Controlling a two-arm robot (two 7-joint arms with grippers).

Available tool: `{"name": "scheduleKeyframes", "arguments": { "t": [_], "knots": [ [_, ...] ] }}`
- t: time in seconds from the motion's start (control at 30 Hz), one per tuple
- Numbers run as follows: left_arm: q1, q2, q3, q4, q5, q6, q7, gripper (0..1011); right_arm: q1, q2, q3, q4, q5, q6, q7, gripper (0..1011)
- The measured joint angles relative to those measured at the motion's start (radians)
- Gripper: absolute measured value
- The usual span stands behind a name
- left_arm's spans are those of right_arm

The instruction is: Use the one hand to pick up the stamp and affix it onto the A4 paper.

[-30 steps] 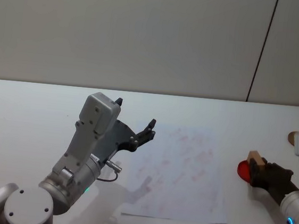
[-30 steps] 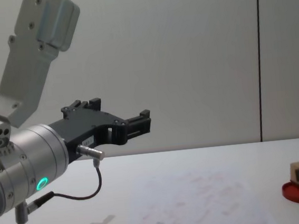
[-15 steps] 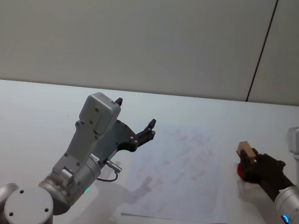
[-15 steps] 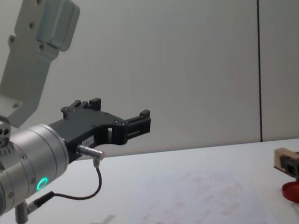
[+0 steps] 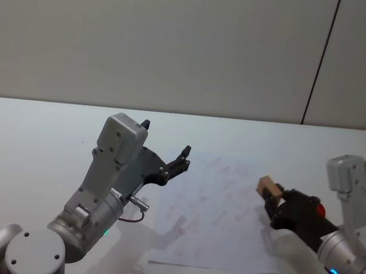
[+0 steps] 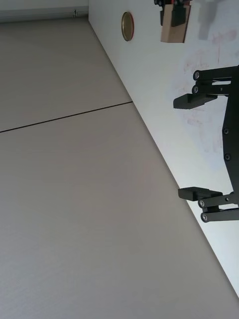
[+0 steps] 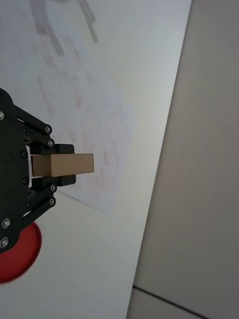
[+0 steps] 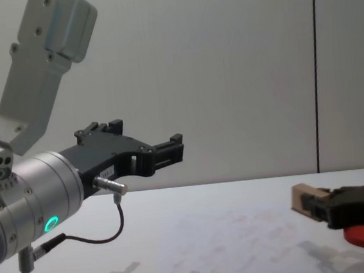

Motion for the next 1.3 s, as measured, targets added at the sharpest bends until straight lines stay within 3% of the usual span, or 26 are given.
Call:
{"name": "scheduleKeyframes", "arguments": {
  "t": [0.37,0.8,1.3],
  "knots": [
    [0.000,0.000,0.000,0.000,0.000,0.000,0.000,993,-0.005,-0.007,-0.033,-0.004,-0.042,0.013,0.099,219],
    [0.000,0.000,0.000,0.000,0.000,0.000,0.000,993,0.008,-0.017,-0.054,0.045,-0.102,0.002,0.116,220],
    [0.000,0.000,0.000,0.000,0.000,0.000,0.000,993,0.034,-0.025,-0.058,0.088,-0.114,0.021,0.142,220]
  ]
}}
